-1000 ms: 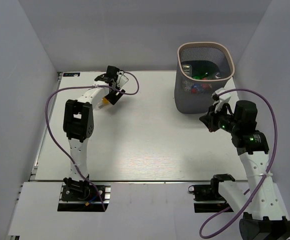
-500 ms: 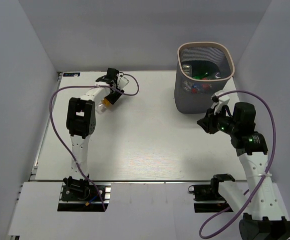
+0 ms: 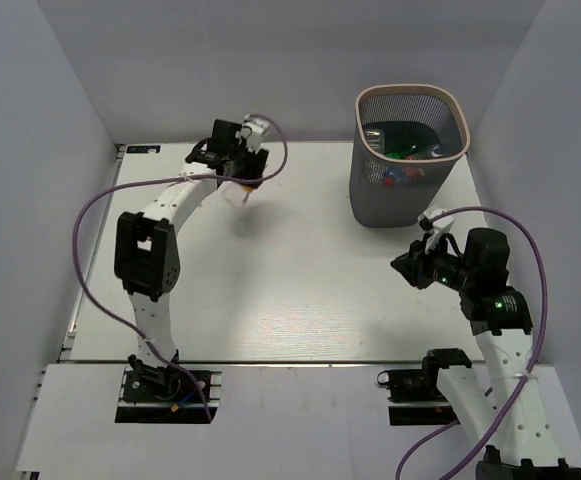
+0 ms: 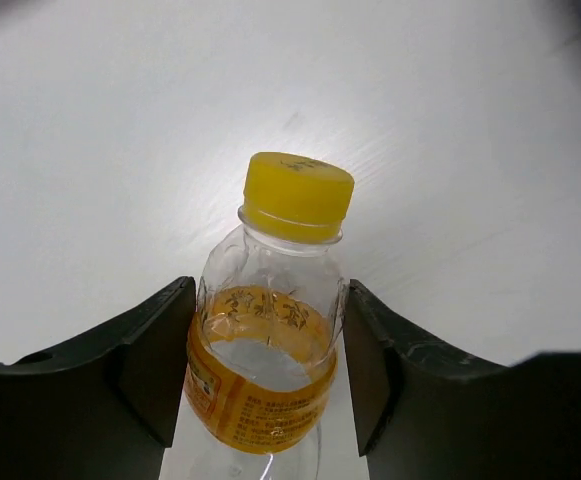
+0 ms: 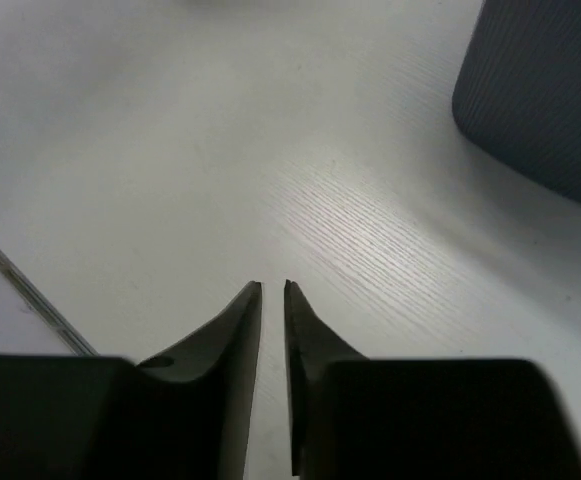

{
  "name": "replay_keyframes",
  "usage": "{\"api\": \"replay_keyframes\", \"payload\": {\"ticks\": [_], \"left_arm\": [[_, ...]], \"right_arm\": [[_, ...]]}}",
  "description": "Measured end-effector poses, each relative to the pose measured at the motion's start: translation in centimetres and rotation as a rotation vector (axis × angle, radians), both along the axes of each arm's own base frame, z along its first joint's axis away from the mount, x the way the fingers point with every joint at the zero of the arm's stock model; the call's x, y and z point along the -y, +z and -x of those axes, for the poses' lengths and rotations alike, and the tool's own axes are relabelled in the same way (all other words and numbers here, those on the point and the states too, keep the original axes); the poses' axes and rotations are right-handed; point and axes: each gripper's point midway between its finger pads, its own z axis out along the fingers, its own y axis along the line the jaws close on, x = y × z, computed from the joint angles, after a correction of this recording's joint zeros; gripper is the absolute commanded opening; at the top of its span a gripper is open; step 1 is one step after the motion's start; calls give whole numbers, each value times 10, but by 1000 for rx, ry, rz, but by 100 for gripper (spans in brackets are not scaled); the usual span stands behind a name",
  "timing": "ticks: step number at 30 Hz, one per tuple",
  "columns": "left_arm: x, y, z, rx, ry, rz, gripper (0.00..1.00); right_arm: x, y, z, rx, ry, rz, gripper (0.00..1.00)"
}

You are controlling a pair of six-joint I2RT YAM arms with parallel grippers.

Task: Put the plastic bottles in the bin

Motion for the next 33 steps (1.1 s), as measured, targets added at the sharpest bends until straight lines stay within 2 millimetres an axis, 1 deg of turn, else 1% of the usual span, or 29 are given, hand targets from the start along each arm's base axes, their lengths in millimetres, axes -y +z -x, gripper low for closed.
{"api": "replay_keyframes", "payload": {"ticks": [1, 2, 4, 6, 7, 9, 12, 14, 16, 18, 19, 22, 23, 25, 27, 28, 33], "left_arm": [[20, 31, 2, 59, -31, 77, 2], [39, 64, 5, 123, -66, 149, 0], [69, 130, 17, 246, -140, 275, 0], [98, 204, 38, 375, -236, 412, 0], [108, 240, 50, 440, -282, 482, 0], [120, 302, 74, 552, -359, 619, 0], [128, 375, 106, 706, -468, 834, 0], [134, 391, 117, 734, -507, 939, 0], [145, 400, 121, 745, -550, 1060, 0], [160, 395, 117, 722, -577, 1149, 0], [173, 388, 111, 692, -592, 1194, 0], [209, 375, 91, 626, -631, 1280, 0], [223, 375, 84, 617, -650, 1303, 0], [245, 373, 77, 602, -678, 1338, 0], [262, 368, 78, 576, -700, 1361, 0], [267, 367, 80, 565, -705, 1371, 0], [282, 372, 96, 543, -719, 1414, 0]], "right_arm": [[-1, -6, 4, 1, 23, 8, 0], [-3, -12, 9, 2, 47, 16, 0], [-5, -25, 18, -2, 101, 34, 0], [-7, -37, 25, -15, 144, 48, 0], [-8, -42, 27, -20, 160, 54, 0], [-9, -48, 30, -33, 182, 62, 0], [-10, -55, 28, -62, 200, 67, 0], [-10, -61, 26, -91, 204, 71, 0], [-9, -65, 24, -110, 208, 77, 0], [-9, -65, 24, -101, 213, 84, 0], [-9, -64, 24, -88, 217, 89, 0], [-8, -62, 24, -61, 227, 102, 0], [-8, -63, 25, -59, 230, 105, 0], [-8, -63, 24, -55, 232, 109, 0], [-7, -63, 24, -58, 230, 111, 0], [-7, -63, 24, -58, 230, 112, 0], [-6, -63, 23, -55, 225, 115, 0]]}}
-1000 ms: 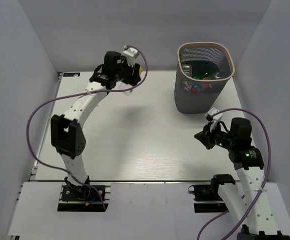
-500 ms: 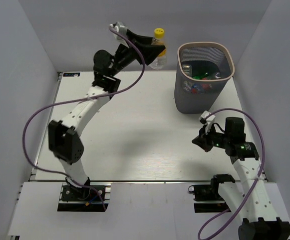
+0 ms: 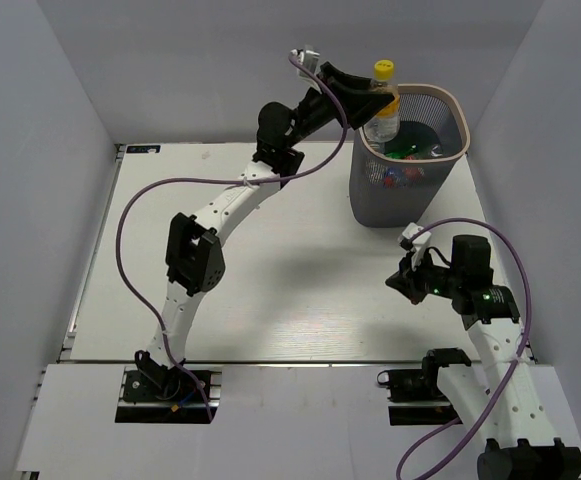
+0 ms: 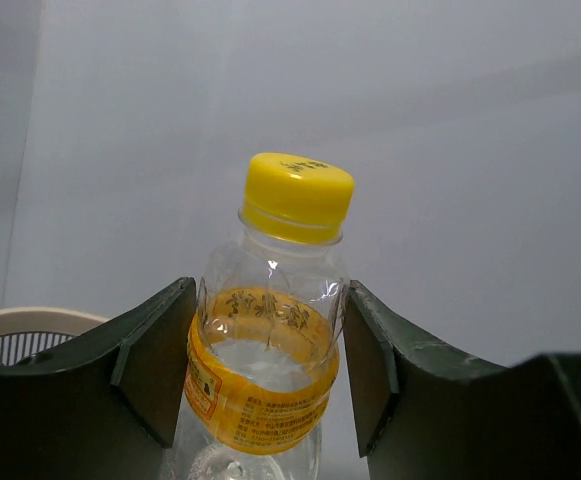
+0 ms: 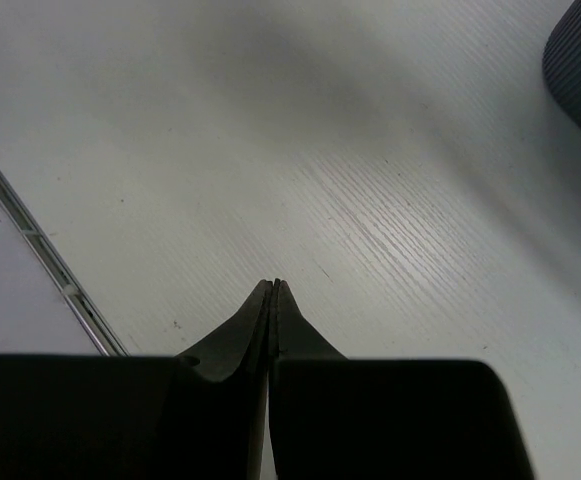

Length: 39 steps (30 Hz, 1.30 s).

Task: Put the plastic bottles in the bin

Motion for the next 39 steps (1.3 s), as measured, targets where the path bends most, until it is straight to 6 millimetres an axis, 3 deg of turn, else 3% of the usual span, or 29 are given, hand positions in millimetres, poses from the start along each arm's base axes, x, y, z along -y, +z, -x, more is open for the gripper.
{"api": "replay_keyframes", "payload": {"ticks": [7, 10, 12, 14, 15, 17, 19, 20, 25, 28, 29, 31, 34, 36, 39], "left_arm": [[15, -10, -7, -64, 26, 73, 2], [32, -29, -20, -112, 54, 86, 7], [43, -44, -30, -145, 77, 87, 17], [54, -64, -40, -188, 100, 65, 32], [58, -73, -44, -206, 112, 53, 54], [64, -89, -50, -238, 130, 27, 74], [66, -96, -54, -258, 150, 6, 100], [66, -97, -56, -261, 162, 3, 100], [63, -89, -60, -246, 192, 2, 100], [58, -76, -57, -218, 209, 0, 100], [55, -66, -54, -201, 213, 3, 100], [49, -50, -45, -171, 220, -14, 100], [29, -18, -16, -112, 232, -76, 100], [4, 6, 14, -63, 248, -136, 100], [-56, 26, 70, -19, 311, -237, 100]], "right_arm": [[2, 3, 0, 24, -11, 7, 0], [3, 7, 1, 44, -15, 7, 0], [3, 9, 1, 57, -17, 6, 0], [3, 11, 2, 67, -19, 5, 11], [3, 12, 2, 69, -21, 3, 32], [4, 13, 2, 72, -29, 2, 51], [5, 13, 2, 76, -38, 6, 61], [6, 13, 1, 73, -47, 6, 63], [9, 11, -2, 66, -72, 16, 73], [10, 9, -3, 53, -80, 18, 80], [10, 8, -3, 49, -83, 17, 90], [11, 8, -4, 44, -92, 17, 90], [15, 10, -8, 51, -137, 19, 90], [19, 13, -12, 63, -188, 12, 90], [27, 15, -17, 78, -264, 11, 90]]}}
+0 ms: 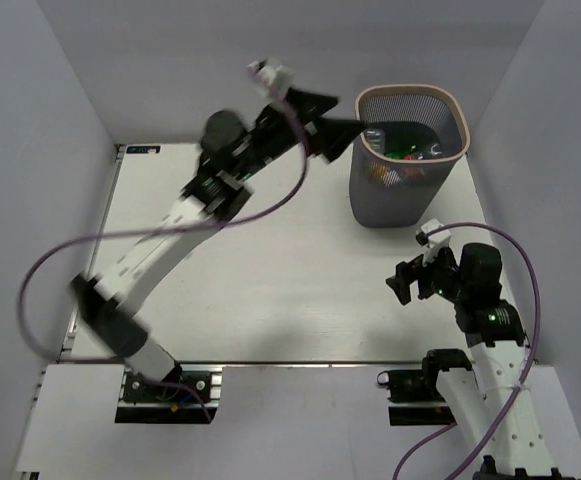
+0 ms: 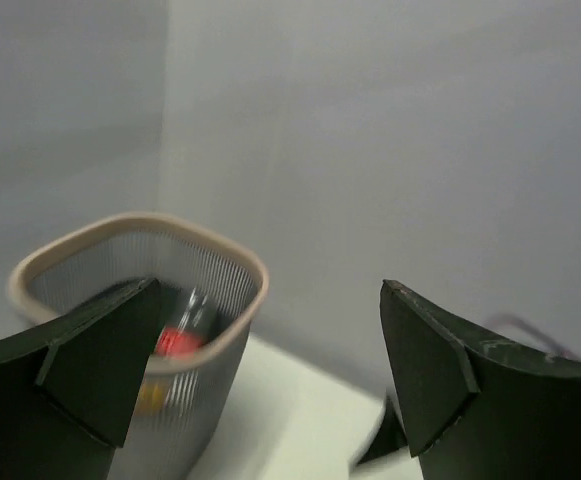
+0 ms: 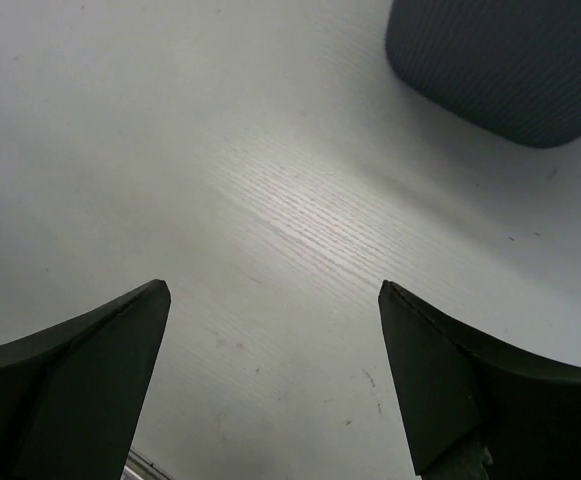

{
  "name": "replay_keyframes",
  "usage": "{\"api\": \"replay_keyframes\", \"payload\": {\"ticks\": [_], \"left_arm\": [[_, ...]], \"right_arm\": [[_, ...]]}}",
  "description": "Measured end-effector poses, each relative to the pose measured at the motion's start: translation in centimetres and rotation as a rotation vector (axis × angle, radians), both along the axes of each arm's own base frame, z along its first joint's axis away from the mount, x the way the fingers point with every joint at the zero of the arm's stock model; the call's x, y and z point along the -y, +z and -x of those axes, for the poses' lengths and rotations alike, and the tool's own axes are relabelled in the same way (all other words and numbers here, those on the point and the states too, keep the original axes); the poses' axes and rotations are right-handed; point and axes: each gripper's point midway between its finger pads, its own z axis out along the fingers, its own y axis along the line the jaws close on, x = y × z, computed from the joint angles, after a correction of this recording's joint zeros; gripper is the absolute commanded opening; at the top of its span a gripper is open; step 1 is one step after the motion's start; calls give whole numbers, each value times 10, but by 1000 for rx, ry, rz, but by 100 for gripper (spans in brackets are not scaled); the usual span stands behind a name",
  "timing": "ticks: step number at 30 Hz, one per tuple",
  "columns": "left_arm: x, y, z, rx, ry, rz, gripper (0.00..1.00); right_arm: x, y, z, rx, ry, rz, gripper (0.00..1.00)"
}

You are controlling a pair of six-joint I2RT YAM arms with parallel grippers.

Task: Put the plastic bottles in the bin

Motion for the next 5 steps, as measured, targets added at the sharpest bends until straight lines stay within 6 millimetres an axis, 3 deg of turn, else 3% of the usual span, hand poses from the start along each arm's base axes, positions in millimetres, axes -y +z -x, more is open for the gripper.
{"api": "replay_keyframes", "payload": {"ticks": [3, 5], "left_arm": [[-76, -2, 60, 35, 107, -58, 100], [-115, -33, 88, 10, 173, -109, 100]], "right_arm": [[9, 6, -7, 33, -77, 0, 90], [13, 7, -12, 37, -117, 1, 90]]}}
